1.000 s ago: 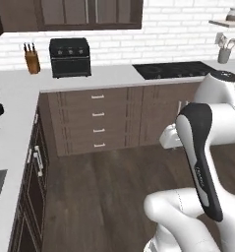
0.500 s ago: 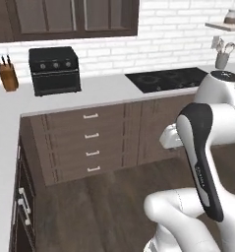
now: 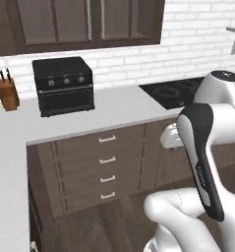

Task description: Navigate to the toaster oven.

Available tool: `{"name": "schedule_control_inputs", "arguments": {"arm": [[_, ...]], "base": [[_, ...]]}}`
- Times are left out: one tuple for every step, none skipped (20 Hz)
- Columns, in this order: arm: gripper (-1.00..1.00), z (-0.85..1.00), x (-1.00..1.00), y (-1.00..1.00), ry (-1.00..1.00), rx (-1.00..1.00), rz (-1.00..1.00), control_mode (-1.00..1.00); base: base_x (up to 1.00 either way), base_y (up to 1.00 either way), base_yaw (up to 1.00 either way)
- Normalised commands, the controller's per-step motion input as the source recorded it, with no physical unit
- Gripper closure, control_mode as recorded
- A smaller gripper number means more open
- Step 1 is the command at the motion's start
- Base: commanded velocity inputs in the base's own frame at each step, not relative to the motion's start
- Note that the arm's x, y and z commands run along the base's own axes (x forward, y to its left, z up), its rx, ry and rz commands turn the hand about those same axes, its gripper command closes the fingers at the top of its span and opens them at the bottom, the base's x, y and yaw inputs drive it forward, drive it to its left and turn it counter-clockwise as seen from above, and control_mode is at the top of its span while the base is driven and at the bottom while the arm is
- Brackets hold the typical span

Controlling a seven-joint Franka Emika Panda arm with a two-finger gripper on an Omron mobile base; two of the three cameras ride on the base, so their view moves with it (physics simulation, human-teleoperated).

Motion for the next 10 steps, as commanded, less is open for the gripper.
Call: {"name": "schedule_control_inputs", "arguments": {"arm": [[-1.0,0.0,0.0,0.0,0.0,0.0,0.0,1.0],[-1.0,0.0,0.0,0.0,0.0,0.0,0.0,1.0],[-1.0,0.0,0.0,0.0,0.0,0.0,0.0,1.0],[-1.0,0.0,0.0,0.0,0.0,0.0,0.0,1.0],[-1.0,0.0,0.0,0.0,0.0,0.0,0.0,1.0],[-1.0,0.0,0.0,0.0,0.0,0.0,0.0,1.0],[-1.0,0.0,0.0,0.0,0.0,0.0,0.0,1.0],[-1.0,0.0,0.0,0.0,0.0,0.0,0.0,1.0],[-1.0,0.0,0.0,0.0,0.0,0.0,0.0,1.0],[-1.0,0.0,0.0,0.0,0.0,0.0,0.0,1.0]], "base": [[1.0,0.72,-0.01],[1.0,0.69,0.0],[1.0,0.84,0.0],[1.0,0.82,0.0],[1.0,0.71,0.0],[1.0,0.7,0.0],[1.0,0.61,0.02],[1.0,0.55,0.03],[1.0,0.5,0.03],[1.0,0.39,0.04]]}}
